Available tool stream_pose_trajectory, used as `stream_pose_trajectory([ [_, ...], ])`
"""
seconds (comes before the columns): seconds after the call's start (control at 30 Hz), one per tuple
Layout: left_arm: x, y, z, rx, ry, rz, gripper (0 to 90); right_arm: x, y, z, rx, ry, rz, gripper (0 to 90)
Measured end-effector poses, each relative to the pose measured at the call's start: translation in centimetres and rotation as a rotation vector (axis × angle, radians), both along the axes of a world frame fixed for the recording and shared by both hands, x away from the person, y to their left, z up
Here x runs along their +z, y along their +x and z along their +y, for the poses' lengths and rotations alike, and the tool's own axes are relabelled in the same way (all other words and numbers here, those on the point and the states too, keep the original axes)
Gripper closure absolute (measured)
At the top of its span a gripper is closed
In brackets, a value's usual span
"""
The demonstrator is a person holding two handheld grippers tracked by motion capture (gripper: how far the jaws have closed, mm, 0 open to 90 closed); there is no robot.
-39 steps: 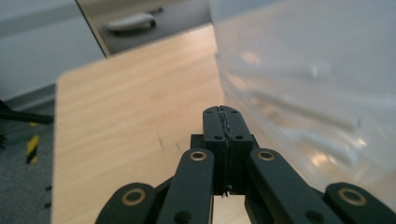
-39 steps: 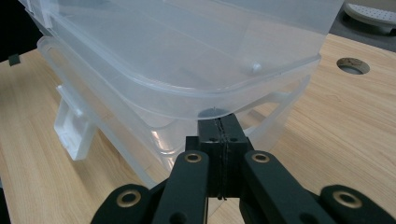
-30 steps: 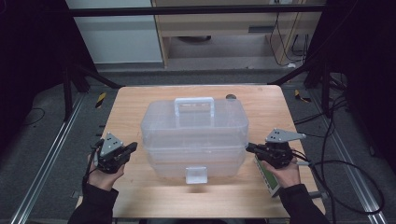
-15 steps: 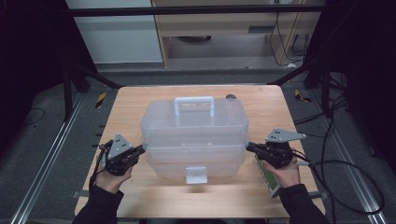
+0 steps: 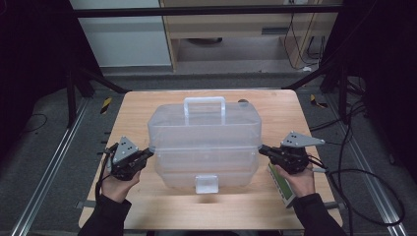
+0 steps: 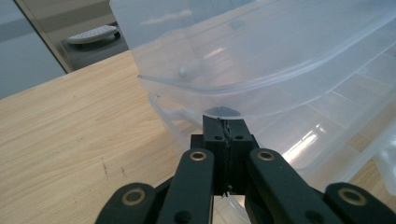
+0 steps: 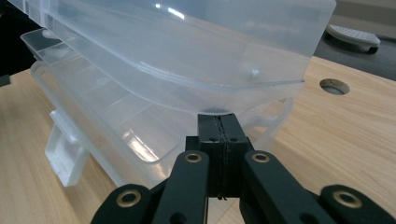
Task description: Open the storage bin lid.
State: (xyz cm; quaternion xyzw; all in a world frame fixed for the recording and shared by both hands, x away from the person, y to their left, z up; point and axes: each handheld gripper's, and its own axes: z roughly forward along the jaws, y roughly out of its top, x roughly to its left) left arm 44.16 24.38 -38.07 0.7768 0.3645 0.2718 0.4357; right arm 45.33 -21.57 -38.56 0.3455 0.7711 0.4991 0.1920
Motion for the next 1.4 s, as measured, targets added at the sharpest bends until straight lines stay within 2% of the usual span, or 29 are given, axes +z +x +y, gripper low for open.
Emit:
stream_pose_trajectory([
  [0.33,0.4,0.5,-0.1,0.005,-0.028,-0.018,89.6,0.6,0.5,0.6,0.004,0.002,-0.024,90.0],
  [0.8,0.5,1.0,-0.4,0.017,-0.037,-0.039,89.2,1.3,0.7,0.7,0.007,0.014,-0.039,90.0],
  [0.87,0.4,0.8,-0.4,0.027,-0.028,-0.045,86.5,1.2,0.7,0.7,0.007,0.011,-0.038,90.0],
  [1.0,-0.1,0.2,-0.4,0.067,-0.012,-0.061,74.6,1.2,0.7,0.7,0.007,0.01,-0.034,90.0],
  [1.1,-0.1,0.1,-0.3,0.076,-0.007,-0.078,69.0,1.1,0.7,0.7,0.013,0.009,-0.033,90.0],
  [1.3,0.4,0.3,-0.6,0.071,-0.003,-0.124,63.4,1.1,0.7,0.8,0.012,0.0,-0.035,90.0],
  [1.4,0.6,0.3,-0.7,0.069,0.002,-0.13,63.4,1.1,0.7,0.8,0.012,0.002,-0.033,90.0],
])
